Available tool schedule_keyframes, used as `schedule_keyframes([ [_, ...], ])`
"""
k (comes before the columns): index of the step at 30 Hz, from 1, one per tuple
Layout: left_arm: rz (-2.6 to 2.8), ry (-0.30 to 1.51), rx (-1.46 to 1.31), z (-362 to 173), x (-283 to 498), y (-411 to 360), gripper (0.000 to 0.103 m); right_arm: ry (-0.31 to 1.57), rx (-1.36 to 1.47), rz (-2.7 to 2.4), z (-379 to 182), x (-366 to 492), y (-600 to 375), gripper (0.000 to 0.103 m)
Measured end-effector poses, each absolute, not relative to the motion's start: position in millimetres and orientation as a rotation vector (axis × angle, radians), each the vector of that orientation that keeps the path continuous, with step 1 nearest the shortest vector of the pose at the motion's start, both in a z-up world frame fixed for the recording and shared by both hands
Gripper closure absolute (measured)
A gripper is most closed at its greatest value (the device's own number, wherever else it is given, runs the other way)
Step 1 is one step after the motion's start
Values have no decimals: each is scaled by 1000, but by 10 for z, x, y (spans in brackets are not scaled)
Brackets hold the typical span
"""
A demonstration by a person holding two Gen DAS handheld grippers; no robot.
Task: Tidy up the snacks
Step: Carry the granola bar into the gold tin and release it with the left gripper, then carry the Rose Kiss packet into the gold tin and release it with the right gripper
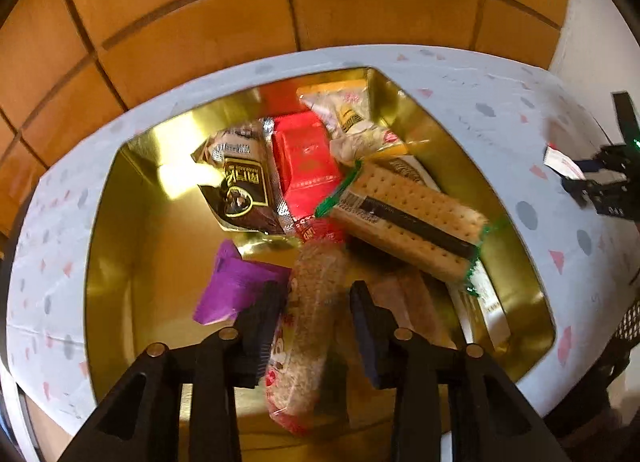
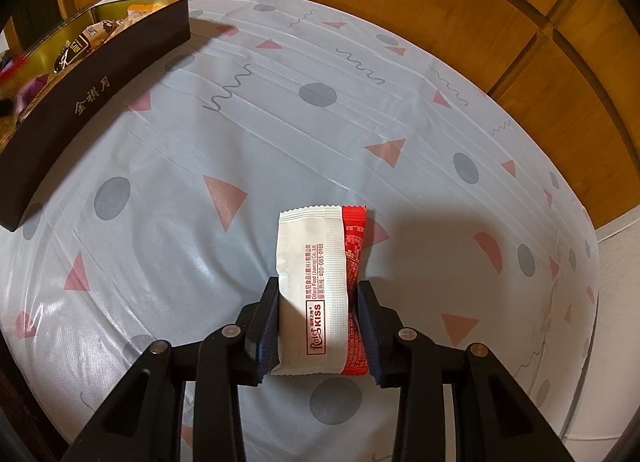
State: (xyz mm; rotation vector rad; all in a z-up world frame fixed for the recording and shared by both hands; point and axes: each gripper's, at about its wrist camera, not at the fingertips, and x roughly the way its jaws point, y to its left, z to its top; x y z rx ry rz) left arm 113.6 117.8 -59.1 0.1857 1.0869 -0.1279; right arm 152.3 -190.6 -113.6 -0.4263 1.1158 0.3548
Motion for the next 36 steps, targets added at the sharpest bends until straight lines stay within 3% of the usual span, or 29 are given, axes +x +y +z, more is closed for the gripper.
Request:
schedule_keyframes([
  [11, 14, 1164, 93, -780, 1255, 1439, 62, 1117, -427, 358, -1137, 1534, -1912, 66],
  [20, 46, 1004, -90, -454, 955, 1541, 62, 1117, -427, 358, -1143, 1541, -1914, 65],
  [36, 202, 890, -95, -224, 476, 1428, 62, 1096, -469, 345, -1141, 1488, -1853, 67],
])
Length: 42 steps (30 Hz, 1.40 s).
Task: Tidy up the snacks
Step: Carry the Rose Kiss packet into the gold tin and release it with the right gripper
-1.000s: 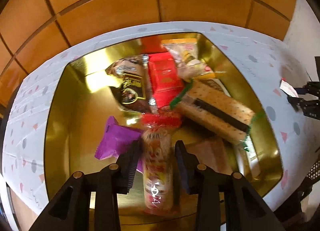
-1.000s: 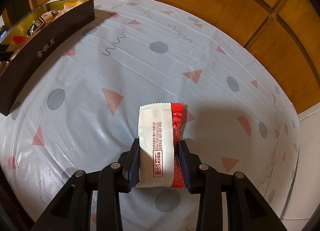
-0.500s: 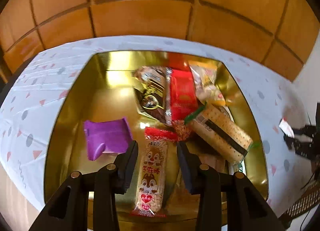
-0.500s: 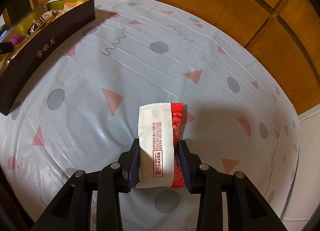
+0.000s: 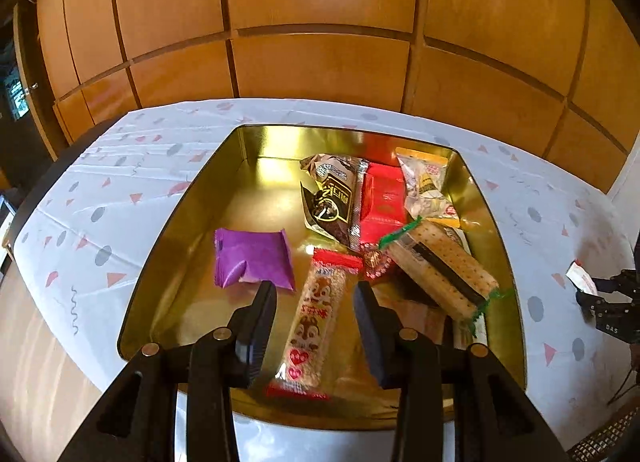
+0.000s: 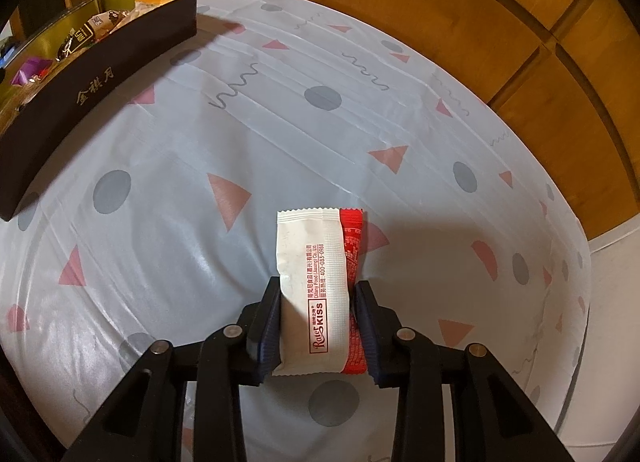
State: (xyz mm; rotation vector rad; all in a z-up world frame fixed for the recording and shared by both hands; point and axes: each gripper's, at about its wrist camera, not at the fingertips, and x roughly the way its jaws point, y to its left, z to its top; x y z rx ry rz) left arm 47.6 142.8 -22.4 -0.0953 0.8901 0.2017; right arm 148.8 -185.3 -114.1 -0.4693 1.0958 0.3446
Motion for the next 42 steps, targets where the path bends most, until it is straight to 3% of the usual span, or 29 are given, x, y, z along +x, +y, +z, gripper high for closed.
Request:
schedule_keyframes([
  [15, 195, 841, -92, -213, 377, 1476, 62, 1093, -462, 293, -1146, 1435, -1825, 68],
  [23, 206, 825, -116, -208, 308, 1609, 62, 1096, -558, 178, -1136, 1366, -1613, 74],
  [29, 220, 815, -132, -215, 244, 1720, 62, 1115, -464, 109, -1092, 1409, -1652, 74],
  [37, 260, 792, -158, -214, 195, 1888, 62, 1067, -158, 222, -556, 1405, -1460, 74],
  [42, 295, 776, -175, -199, 160, 2016, 62, 1003, -113, 385, -231, 1313, -902, 74],
])
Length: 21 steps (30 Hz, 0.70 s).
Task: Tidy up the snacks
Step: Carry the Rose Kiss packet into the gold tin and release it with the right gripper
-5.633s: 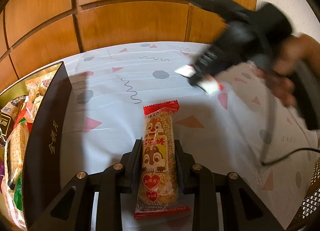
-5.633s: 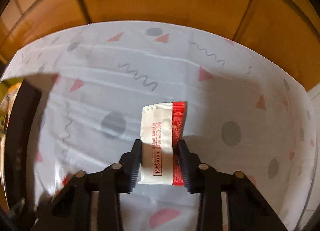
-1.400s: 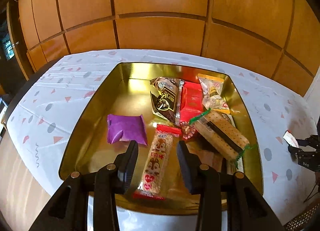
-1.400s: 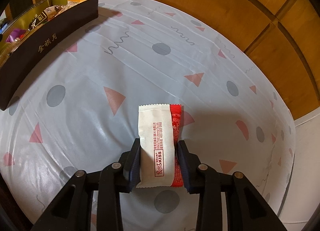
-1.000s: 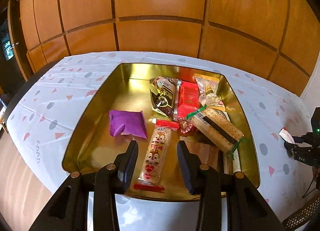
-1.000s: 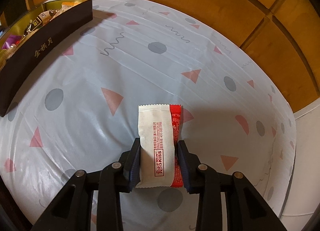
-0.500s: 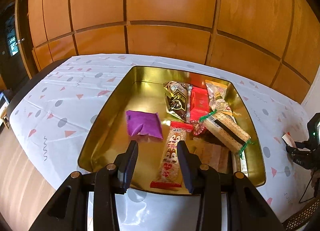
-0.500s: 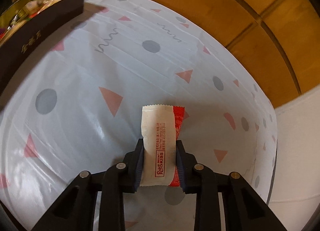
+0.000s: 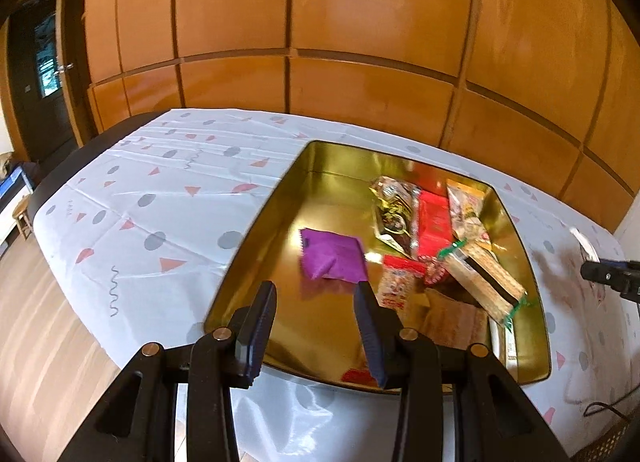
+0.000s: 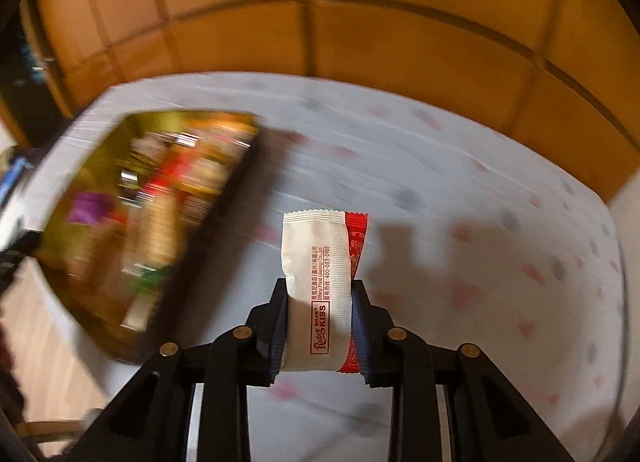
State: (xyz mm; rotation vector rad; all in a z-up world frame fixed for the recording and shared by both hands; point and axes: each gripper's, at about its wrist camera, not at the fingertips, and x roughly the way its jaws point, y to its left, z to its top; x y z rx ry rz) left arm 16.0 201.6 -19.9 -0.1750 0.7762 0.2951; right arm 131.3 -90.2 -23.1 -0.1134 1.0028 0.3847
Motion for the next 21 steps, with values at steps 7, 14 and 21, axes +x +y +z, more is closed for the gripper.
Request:
schedule_keyframes([
  [7, 338, 773, -204, -235, 149, 2186, 62, 946, -98, 651, 75, 1186, 198, 73],
  [14, 326, 789, -217, -298, 158, 2182, 62, 1070, -134, 667, -352, 1423, 963, 72],
  [21, 324, 806, -221, -342, 172, 2160, 62, 1099, -179, 666, -589, 1370, 1070, 75],
])
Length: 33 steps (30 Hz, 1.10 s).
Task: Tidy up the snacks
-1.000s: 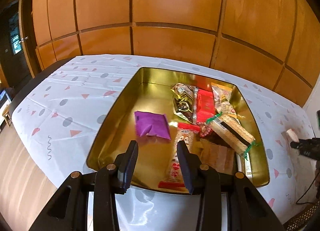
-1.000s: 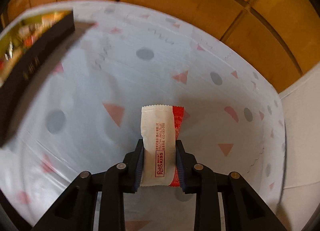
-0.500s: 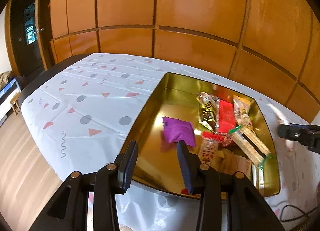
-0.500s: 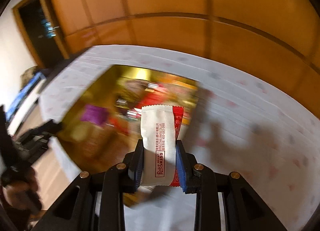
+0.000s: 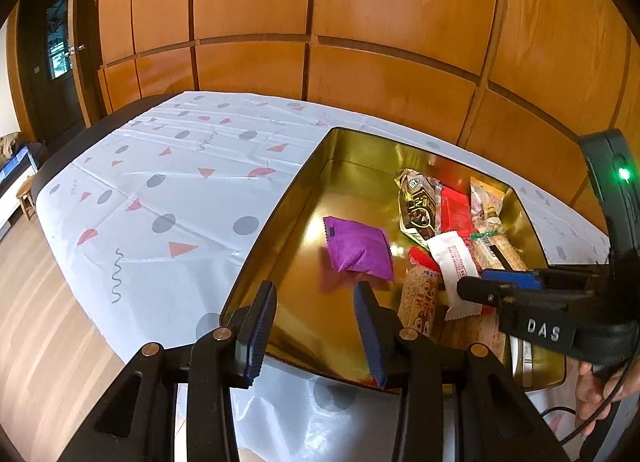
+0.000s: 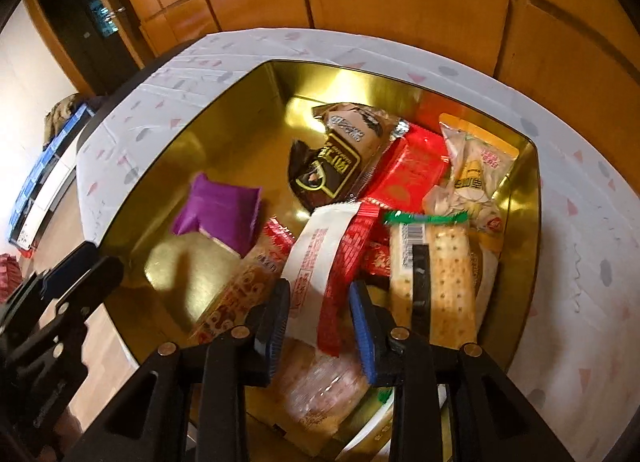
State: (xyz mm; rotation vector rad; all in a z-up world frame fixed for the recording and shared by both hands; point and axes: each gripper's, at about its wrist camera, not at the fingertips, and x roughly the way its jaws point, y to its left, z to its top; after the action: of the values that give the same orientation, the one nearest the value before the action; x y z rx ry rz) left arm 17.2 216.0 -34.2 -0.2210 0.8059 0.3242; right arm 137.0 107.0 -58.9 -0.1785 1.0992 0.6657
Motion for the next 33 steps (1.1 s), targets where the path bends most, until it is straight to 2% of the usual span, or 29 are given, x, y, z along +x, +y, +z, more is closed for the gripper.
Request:
schedule_keyframes([
  [7, 323, 791, -205, -292, 150, 2100, 62, 1075, -178, 667, -588, 1322, 1027, 76],
  [19, 307, 766, -184, -214, 120, 1984, 62, 963, -93, 589, -221, 1048, 654, 75],
  [23, 289, 757, -180, -175, 95, 1899, 62, 923, -75, 529, -153, 909, 492, 68],
  [27, 283, 748, -160, -137, 54, 1794, 62, 877, -22, 464, -76, 769, 276, 67],
  [33, 270, 738, -140, -88, -20, 1663, 62, 800, -11, 391, -26, 541, 76, 54],
])
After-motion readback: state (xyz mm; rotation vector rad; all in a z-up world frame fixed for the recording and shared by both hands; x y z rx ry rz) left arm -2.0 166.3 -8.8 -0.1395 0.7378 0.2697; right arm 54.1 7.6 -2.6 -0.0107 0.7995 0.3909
